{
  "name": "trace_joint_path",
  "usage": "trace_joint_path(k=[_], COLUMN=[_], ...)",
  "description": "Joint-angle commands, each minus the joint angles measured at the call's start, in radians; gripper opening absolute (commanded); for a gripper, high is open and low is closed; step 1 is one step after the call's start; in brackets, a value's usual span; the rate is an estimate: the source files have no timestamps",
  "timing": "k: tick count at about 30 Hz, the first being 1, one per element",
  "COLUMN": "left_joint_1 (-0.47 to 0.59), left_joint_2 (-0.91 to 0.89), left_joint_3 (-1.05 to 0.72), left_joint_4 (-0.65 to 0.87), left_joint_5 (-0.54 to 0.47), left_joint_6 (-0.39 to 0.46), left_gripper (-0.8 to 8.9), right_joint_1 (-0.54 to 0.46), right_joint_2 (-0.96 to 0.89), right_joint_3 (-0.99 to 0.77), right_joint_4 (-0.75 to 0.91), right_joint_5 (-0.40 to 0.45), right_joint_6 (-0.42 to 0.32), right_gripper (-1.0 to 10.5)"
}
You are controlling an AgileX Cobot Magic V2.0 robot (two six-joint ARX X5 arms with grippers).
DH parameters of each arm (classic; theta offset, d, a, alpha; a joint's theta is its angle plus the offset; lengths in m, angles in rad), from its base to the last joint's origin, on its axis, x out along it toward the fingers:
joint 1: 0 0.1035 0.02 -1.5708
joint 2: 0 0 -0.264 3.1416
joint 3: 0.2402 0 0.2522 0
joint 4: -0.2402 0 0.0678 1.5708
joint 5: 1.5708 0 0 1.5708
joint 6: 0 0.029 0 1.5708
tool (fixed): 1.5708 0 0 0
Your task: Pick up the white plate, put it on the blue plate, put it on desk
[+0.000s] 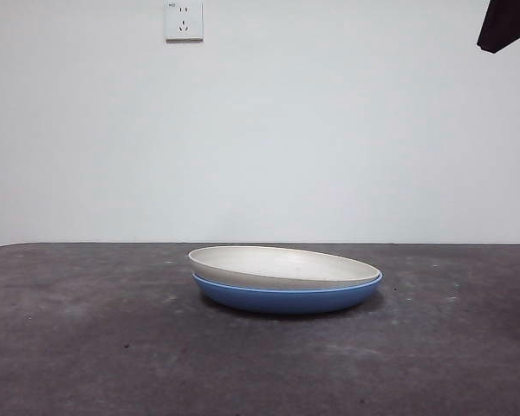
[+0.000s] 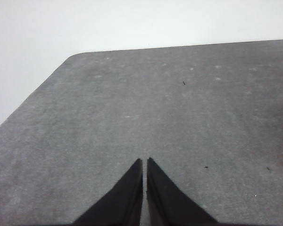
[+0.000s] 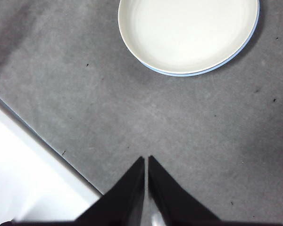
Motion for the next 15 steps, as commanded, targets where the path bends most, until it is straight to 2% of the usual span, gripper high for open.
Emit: trace_joint_path(k=[1, 7, 11, 15], left_joint_1=[0.002, 0.002, 0.002, 0.002], left_joint_2=[-0.001, -0.001, -0.001, -0.001], left_joint_3=[-0.020, -0.020, -0.020, -0.020], left_joint_4=[-0.006, -0.006, -0.006, -0.006], left_joint_5=[0.001, 0.001, 0.001, 0.001], left_joint_6=[-0.005, -0.005, -0.005, -0.005], left_gripper=[0.16, 0.16, 0.16, 0.16], right_joint_1=[0.006, -0.007, -0.095, -0.216], right_joint_2=[0.008, -0.002, -0.064, -0.187], right_joint_3=[0.015, 0.015, 0.014, -0.005], right_joint_4=[0.010, 0.010, 0.039, 0.170], right_joint_5=[-0.001, 0.002, 0.000, -0.001], right_joint_6=[-0.011, -0.041, -0.094, -0.065], right_gripper=[0.1, 0.1, 0.1, 0.1])
